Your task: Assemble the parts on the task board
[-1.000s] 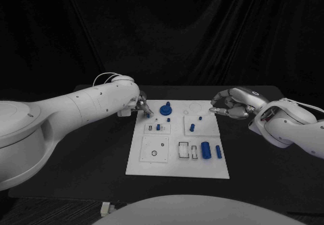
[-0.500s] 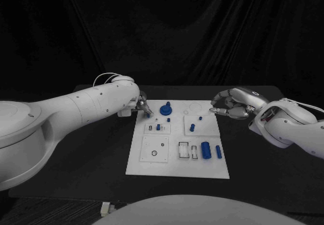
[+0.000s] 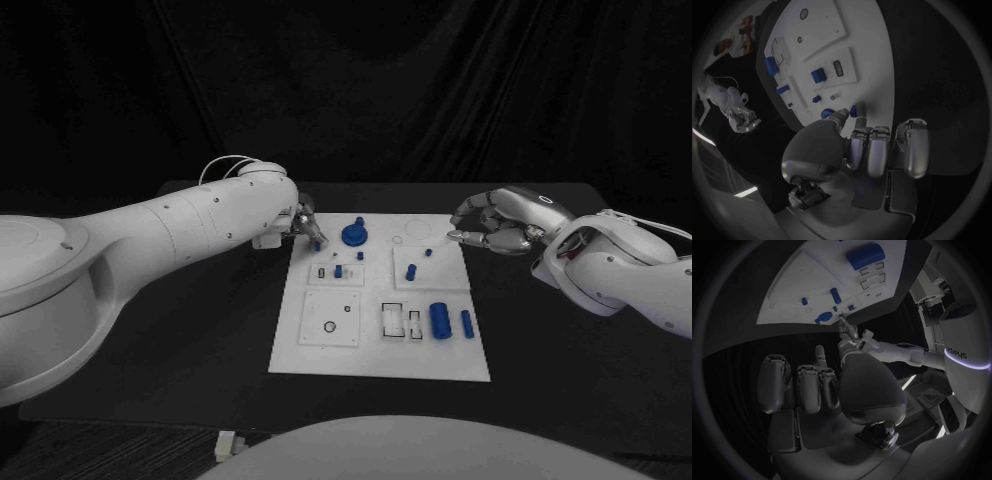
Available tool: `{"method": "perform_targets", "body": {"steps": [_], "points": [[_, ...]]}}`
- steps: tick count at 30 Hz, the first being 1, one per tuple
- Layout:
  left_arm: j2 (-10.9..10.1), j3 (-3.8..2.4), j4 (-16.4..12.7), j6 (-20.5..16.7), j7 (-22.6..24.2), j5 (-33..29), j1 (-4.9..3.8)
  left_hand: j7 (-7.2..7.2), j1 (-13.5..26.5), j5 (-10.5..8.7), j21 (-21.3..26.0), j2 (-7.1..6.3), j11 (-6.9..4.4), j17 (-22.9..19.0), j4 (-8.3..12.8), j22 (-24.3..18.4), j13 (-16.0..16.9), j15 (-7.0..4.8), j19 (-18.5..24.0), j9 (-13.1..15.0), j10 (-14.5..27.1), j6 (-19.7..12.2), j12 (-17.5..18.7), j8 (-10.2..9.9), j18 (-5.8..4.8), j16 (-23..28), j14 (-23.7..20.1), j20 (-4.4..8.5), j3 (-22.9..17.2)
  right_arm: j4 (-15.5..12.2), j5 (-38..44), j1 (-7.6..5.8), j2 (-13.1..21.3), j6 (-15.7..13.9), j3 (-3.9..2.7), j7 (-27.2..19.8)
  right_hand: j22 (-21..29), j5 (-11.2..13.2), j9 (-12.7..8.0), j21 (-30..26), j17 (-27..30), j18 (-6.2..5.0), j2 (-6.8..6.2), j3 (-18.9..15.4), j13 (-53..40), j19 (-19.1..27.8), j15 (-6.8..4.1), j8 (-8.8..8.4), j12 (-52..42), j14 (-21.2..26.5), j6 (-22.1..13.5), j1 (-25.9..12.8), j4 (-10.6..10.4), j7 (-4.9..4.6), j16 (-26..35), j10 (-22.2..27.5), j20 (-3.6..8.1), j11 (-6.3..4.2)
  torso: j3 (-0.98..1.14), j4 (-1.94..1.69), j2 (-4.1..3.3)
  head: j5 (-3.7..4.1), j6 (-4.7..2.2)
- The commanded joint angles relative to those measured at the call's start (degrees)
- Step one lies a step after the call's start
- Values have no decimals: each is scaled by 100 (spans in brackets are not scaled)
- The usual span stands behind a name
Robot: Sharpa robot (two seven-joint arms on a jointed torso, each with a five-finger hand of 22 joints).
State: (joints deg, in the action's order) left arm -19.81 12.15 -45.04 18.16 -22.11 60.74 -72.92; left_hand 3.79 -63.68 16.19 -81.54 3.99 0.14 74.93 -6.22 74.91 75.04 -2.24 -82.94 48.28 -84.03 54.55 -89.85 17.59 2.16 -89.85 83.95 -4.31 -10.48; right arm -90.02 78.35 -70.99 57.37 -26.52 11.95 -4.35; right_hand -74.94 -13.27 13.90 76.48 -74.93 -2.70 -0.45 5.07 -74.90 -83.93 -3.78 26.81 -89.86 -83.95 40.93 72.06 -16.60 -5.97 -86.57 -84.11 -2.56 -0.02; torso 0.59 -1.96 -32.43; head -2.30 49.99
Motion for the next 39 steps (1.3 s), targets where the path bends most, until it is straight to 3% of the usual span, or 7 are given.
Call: {"method": "perform_targets", "body": {"steps": [1, 4, 10, 13, 19, 28, 39], "points": [[17, -6, 7, -68, 143, -4, 13, -25, -71, 81, 19, -7, -10, 1507, 23, 1186, 1496, 5, -5, 19, -597, 26, -15, -15, 29, -15, 605, 1, -62, 3, 10, 12, -2, 63, -4, 104, -1100, -26, -7, -25, -1072, -38, 47, -12, -1510, -91, 42, -27, -14, -508, 51, -7, 26, 8, -10, -589, -33, 45, 1, 0, 0, -2, 1], [19, -6, 12, -72, 141, -4, 13, -26, -67, 94, 16, -5, -11, 1507, 22, 1187, 1496, 4, -8, 24, -597, 36, -15, -10, 28, -15, 605, 1, -69, 3, 10, 12, 0, 70, -4, 108, -1100, -26, -7, -25, -1072, -38, 47, -12, -1510, -91, 42, -27, -14, -508, 51, -7, 26, 8, -10, -589, -33, 45, 0, 0, -1, -2, 1], [31, -6, 28, -76, 91, -4, 15, -40, -87, 665, 25, -44, -27, 1507, 142, 1185, 1496, -13, -4, 105, -597, 34, -15, -13, 30, -15, 605, 22, -334, -1, 10, 12, 7, 92, -4, 114, -1097, -27, -9, -33, -1066, -40, 53, -10, -1510, -88, 42, -29, -14, -507, 56, -5, 25, 8, -5, -589, -34, 45, 1, 0, -1, 1, 1], [38, -6, 37, -53, 58, -4, 17, -42, -124, 679, 28, -61, -31, 1507, 235, 1185, 1496, -17, -3, 133, -597, 12, -15, -26, 30, -15, 605, 25, -506, -3, 10, 12, 9, 105, -4, 115, -1097, -27, -9, -33, -1066, -40, 53, -10, -1510, -88, 42, -29, -14, -507, 56, -5, 25, 8, -5, -589, -34, 45, 2, 1, 1, 1, 1], [41, -6, 44, -12, 26, -4, 21, -18, -94, 999, 51, -161, -18, 1507, 464, 1178, 1496, -9, 16, 228, -597, -17, -15, -31, 35, -15, 605, 22, -1006, -2, 10, 12, 11, 123, -4, 116, -1096, -29, -10, -36, -1068, -41, 56, -8, -1510, -87, 42, -31, -14, -507, 60, -2, 25, 8, -7, -589, -34, 45, 2, 1, 0, 1, 1], [10, -6, 12, -48, 62, -4, 23, -6, -41, 1037, 55, -241, -9, 1507, 626, 1176, 1496, -1, 20, 303, -597, -34, -15, -18, 35, -15, 605, 14, -1312, 2, 10, 12, 9, 132, -4, 120, -1096, -29, -10, -36, -1068, -41, 56, -8, -1510, -87, 42, -31, -14, -507, 60, -2, 25, 8, -7, -589, -34, 45, 1, 1, 1, -15, 1], [-170, -6, -196, -338, 272, -4, 22, -15, -33, 1079, 35, -332, -21, 1507, 884, 1183, 1496, -9, 2, 441, -597, 39, -15, 79, 31, -15, 605, 18, -1626, 6, 10, 13, 8, 128, -4, 129, -1094, -34, -12, -43, -1059, -42, 61, -4, -1510, -84, 42, -34, -14, -505, 64, 4, 27, 9, 0, -589, -34, 45, 1, -5, -1, -54, 1]]}}
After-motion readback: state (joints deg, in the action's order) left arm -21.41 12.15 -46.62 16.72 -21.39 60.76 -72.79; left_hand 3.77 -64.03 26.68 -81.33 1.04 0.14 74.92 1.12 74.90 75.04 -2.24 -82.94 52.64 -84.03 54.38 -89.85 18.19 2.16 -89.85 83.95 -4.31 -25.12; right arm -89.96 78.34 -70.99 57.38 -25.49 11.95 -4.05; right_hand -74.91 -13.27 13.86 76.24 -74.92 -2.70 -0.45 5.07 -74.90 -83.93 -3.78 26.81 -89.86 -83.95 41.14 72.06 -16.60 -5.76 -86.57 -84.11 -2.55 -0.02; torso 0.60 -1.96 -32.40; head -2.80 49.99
